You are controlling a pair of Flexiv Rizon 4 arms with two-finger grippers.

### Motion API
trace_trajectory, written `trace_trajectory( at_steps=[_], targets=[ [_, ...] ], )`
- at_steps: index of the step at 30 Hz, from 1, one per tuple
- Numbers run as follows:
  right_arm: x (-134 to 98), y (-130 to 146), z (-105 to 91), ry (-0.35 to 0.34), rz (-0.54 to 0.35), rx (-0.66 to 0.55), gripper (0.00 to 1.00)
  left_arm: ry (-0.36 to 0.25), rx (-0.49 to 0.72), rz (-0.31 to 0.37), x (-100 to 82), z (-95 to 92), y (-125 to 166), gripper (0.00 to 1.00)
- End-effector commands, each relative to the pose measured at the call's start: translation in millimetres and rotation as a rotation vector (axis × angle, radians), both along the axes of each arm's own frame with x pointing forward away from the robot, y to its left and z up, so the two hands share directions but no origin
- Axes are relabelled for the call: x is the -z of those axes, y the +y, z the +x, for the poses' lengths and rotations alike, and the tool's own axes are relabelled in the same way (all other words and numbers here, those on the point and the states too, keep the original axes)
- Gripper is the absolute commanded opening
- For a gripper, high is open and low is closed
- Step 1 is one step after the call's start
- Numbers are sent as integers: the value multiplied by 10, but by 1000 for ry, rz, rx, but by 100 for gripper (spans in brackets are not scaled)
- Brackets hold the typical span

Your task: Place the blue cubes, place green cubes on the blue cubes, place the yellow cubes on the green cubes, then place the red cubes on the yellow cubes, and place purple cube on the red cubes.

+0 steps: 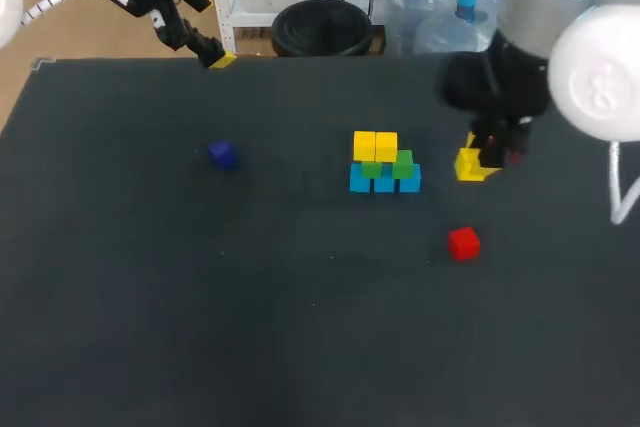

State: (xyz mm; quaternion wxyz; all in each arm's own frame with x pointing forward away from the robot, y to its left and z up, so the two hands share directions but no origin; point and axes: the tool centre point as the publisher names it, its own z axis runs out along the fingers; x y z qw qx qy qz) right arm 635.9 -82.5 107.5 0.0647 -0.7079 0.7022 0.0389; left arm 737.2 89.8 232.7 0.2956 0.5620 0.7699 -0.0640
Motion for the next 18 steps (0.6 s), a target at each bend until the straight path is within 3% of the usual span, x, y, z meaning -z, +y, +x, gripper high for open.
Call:
trace_trajectory(
  at_steps=[1, 18],
  targets=[
    [32, 166, 136, 9, -14, 0, 0, 0, 3, -2, 2, 4, 9, 100],
    [213, 383, 532, 1, -22, -6, 0, 0, 3, -2, 2, 4, 9, 100]
  ],
)
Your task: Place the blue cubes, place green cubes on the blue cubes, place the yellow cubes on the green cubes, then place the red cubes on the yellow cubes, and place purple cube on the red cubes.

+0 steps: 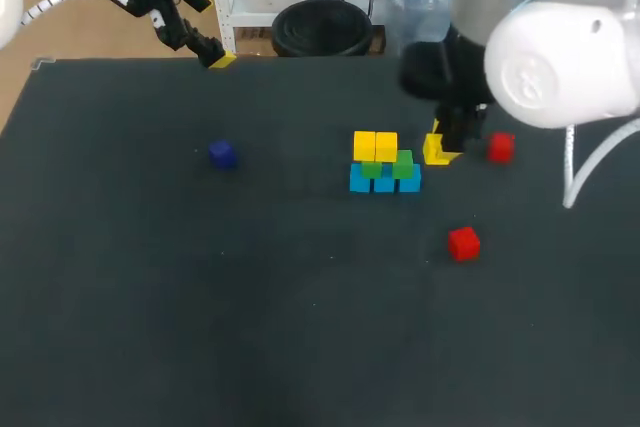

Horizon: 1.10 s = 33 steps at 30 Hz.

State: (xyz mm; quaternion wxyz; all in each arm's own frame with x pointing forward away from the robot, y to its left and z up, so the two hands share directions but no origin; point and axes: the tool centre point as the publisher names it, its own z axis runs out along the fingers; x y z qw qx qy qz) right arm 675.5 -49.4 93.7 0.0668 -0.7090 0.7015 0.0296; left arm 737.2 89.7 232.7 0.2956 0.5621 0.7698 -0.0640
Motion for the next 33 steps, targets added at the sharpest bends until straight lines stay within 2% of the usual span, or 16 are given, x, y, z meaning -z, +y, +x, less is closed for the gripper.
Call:
trace_trajectory(
  at_steps=[1, 15, 21, 33],
  targets=[
    [81, 60, 157, 16, -12, -4, 0, -1, 3, -2, 2, 5, 10, 100],
    [173, 125, 419, 12, -23, -25, 0, -1, 3, -2, 2, 5, 10, 100],
    [258, 128, 440, 12, -55, -55, 0, -1, 3, -2, 2, 5, 10, 100],
    [307, 203, 455, 27, -55, -69, 0, -1, 3, -2, 2, 5, 10, 100]
  ],
)
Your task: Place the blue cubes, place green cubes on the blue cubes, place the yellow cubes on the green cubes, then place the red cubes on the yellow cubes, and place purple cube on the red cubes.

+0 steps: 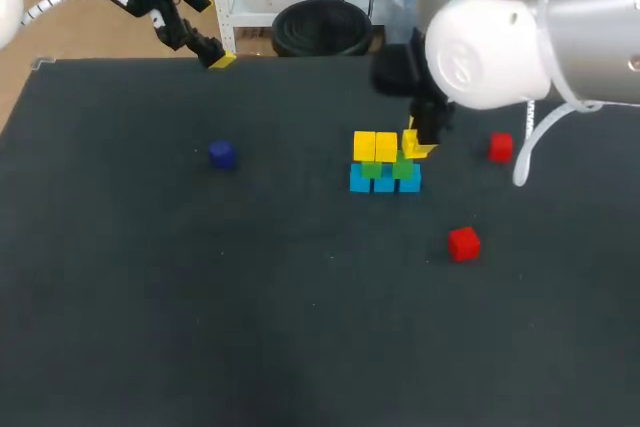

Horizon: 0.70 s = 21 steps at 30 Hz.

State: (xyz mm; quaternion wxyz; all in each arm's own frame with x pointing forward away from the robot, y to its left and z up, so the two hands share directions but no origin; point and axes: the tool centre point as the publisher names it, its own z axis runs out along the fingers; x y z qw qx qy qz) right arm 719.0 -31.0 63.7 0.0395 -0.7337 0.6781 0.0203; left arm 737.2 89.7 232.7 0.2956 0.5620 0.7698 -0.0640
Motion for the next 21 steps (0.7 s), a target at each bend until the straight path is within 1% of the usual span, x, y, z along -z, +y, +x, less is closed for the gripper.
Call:
trace_trajectory(
  at_steps=[1, 10, 21],
  targets=[
    [9, 23, 17, 8, -2, 0, 0, -1, 3, -2, 2, 5, 10, 100],
    [51, 63, -23, 22, -8, -7, 0, -1, 3, -2, 2, 5, 10, 100],
    [75, 59, -11, 15, -10, 0, 0, -1, 3, -2, 2, 5, 10, 100]
  ],
)
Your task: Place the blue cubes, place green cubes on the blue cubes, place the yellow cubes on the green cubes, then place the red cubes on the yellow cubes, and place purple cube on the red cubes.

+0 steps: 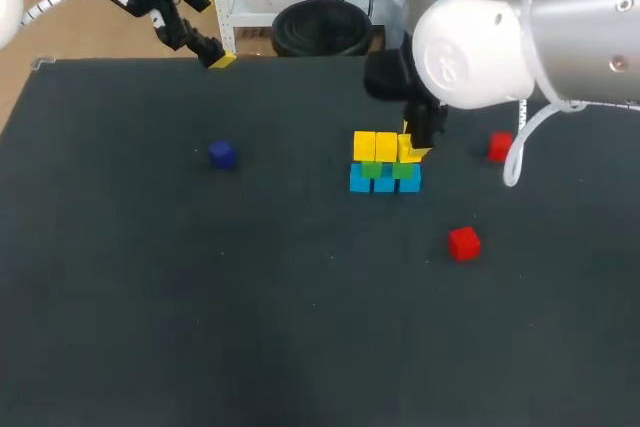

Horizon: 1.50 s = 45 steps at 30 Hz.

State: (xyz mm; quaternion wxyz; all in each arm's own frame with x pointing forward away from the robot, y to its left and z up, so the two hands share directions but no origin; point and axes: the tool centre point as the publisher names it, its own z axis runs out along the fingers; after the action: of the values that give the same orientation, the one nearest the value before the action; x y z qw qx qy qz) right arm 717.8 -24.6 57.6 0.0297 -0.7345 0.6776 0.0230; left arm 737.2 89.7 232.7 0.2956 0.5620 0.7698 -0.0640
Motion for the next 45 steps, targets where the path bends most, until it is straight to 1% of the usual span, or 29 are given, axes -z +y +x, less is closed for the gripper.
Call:
trace_trajectory(
  at_steps=[1, 11, 26, 29, 32, 38, 41, 42, 43, 44, 45],
  targets=[
    [17, -5, 2, -7, 0, 1, 0, -1, 3, -2, 2, 5, 10, 100],
    [26, 1, 16, -19, -5, -12, 0, -1, 3, -2, 2, 5, 10, 100],
    [57, -16, 44, -25, -8, -1, 0, -1, 3, -2, 2, 5, 10, 100],
    [60, -18, 51, -31, -6, 1, 13, -1, 3, -2, 2, 5, 10, 100],
    [63, -17, 57, -33, -3, 8, 11, -1, 3, -2, 2, 5, 10, 100],
    [70, -12, 61, -31, 0, 9, 12, -1, 3, -2, 2, 5, 10, 100],
    [75, -9, 61, -29, 0, 10, 18, -1, 3, -2, 2, 5, 10, 100],
    [79, -7, 62, -31, 0, 10, 21, -1, 3, -2, 2, 5, 10, 100],
    [80, -7, 62, -33, 0, 10, 29, -1, 3, -2, 2, 5, 10, 100],
    [81, -7, 63, -34, 0, 10, 33, -1, 3, -2, 2, 5, 10, 100],
    [82, -6, 63, -33, 0, 10, 32, -1, 3, -2, 2, 5, 10, 100]
  ],
)
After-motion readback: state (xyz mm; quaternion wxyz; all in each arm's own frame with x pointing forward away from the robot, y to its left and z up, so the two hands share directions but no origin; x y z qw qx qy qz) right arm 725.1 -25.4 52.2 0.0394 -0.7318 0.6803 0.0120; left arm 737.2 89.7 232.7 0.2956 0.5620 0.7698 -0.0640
